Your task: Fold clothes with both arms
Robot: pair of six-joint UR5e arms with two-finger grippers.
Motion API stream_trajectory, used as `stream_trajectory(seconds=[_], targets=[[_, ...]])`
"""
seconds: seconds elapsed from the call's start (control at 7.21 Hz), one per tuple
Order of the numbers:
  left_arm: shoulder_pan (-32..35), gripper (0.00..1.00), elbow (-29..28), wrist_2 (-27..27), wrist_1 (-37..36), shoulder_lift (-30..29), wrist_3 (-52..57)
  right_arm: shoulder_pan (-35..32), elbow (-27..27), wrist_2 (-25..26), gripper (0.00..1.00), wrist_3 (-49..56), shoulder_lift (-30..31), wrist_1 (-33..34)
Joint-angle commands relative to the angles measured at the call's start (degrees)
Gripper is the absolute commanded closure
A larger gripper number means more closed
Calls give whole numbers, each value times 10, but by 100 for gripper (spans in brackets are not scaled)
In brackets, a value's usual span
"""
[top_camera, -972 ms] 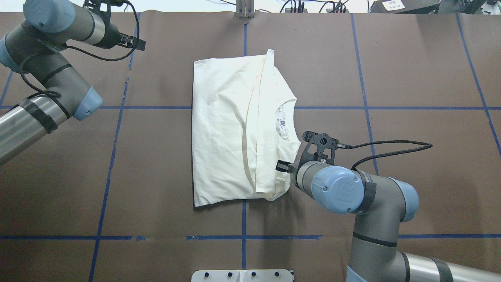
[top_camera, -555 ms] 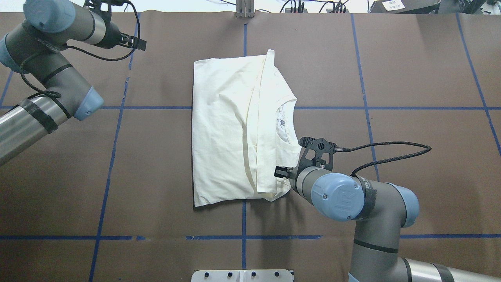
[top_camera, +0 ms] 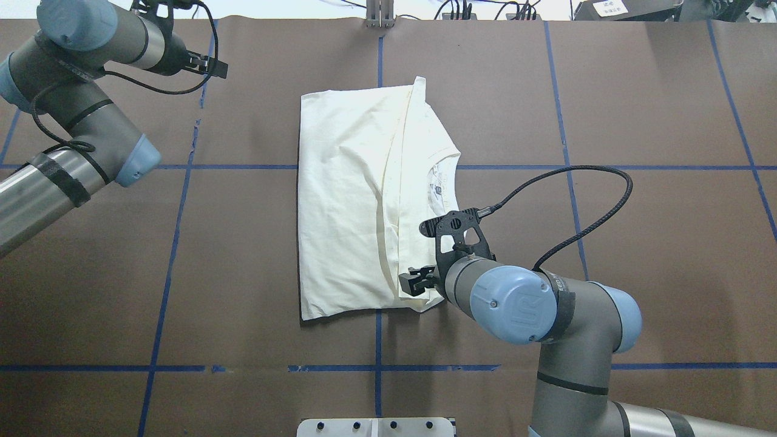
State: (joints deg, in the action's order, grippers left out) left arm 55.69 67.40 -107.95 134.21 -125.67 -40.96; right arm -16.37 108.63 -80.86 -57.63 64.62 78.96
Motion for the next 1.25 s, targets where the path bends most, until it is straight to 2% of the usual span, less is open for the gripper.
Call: stream_trajectory(seconds=[0.0,0.42,0.56,0.97,1.11], targets=[[-1,0,-1,0,0,1,0,22,1,24,0,39,-36,65],[-1,0,-1,-1,0,1,0,68,-9,77,0,41,-31,65],[-1,0,-1,-1,0,1,0,72,-17,88,3,40,-32,64],[-1,0,4,-1,1,11,0,71,-18,91,62,40,-35,63],[-1,0,5,-1,1,13,0,71,-18,94,68,40,-35,61]])
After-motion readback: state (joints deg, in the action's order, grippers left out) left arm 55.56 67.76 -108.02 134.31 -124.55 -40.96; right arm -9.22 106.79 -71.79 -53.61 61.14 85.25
